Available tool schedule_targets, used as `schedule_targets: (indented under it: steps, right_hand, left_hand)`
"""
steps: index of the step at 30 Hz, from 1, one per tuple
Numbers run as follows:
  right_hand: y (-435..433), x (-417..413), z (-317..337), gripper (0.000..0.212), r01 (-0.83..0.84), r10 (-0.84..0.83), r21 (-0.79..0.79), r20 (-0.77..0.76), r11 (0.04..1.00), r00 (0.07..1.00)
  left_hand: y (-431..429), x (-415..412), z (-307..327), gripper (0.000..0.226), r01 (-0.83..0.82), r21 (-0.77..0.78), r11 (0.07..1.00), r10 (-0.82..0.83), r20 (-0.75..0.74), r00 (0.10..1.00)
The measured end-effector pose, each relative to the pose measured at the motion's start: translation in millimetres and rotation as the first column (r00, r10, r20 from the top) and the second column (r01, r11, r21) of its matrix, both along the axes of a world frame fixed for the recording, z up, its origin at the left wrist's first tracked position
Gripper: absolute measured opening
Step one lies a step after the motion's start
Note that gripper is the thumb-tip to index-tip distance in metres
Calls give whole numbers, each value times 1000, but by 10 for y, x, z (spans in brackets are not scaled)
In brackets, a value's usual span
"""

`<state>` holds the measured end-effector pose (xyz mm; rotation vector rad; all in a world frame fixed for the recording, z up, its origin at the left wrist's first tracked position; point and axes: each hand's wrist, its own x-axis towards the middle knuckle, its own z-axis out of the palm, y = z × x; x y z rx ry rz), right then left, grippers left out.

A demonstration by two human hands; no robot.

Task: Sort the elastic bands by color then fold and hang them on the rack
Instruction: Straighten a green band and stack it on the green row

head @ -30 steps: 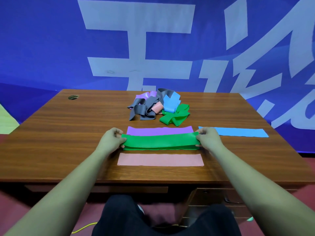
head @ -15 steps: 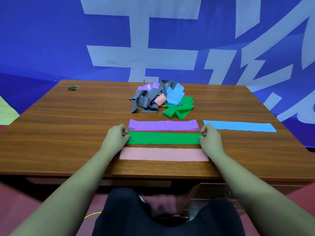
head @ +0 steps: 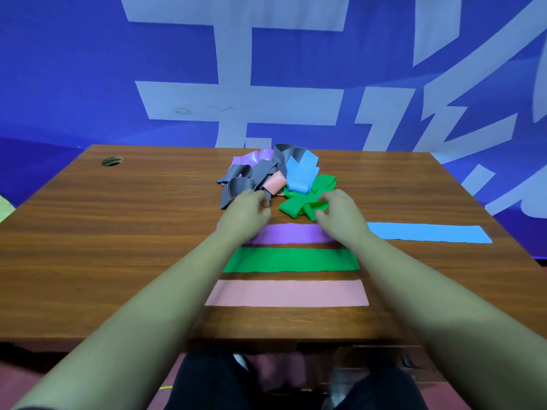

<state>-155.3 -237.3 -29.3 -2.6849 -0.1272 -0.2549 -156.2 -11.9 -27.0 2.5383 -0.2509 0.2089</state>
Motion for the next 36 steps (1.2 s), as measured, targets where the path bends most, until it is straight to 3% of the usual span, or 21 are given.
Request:
schedule_targets:
  steps: [8, 11, 14, 16, 19, 21, 24, 27, 31, 36]
  right_hand:
    - [127, 602, -247, 36, -115, 112, -110, -36, 987, 993]
    - [69, 697, -346, 31, -130, 126, -135, -41, 982, 991]
    - [4, 700, -337, 28, -135, 136, -49, 4, 990, 991]
    - [-32, 689, -226, 25, -135, 134, 13, 55, 991, 989]
    - [-70, 657, 72, 19, -116, 101, 125, 115, 985, 988]
    - [-66, 625, 293, 16, -106, 76, 196, 155, 975, 985]
    - [-33, 566, 604, 13, -110, 52, 294, 201, 949, 978]
    - [-49, 546, 791, 17, -104, 48, 392, 150, 914, 987]
    - [-26, 477, 906, 52, -101, 96, 469, 35, 877, 995]
    - [77, 290, 1118, 41, -195, 202, 636, 63, 746, 977]
  left_hand:
    - [-352, 746, -432, 42, 27, 65, 998, -18, -138, 990]
    - [-387, 824, -611, 29, 26, 92, 995, -18, -90, 996]
    - [-399, 830, -628, 21, 37, -23, 999, -39, -59, 997]
    - [-413, 817, -483, 17, 54, -189, 980, -65, -51, 997]
    - [-459, 757, -56, 8, 6, -569, 822, -138, -189, 972]
    - [-500, 713, 254, 9, -6, -692, 722, -189, -205, 960]
    - [-543, 668, 676, 6, 21, -678, 735, -140, -122, 983]
    - [-561, 628, 1046, 15, 59, -658, 750, -101, -25, 995]
    - [-531, 530, 1429, 15, 87, -629, 772, -84, 35, 996]
    - [-460, 340, 1742, 17, 115, -726, 678, -162, 5, 987]
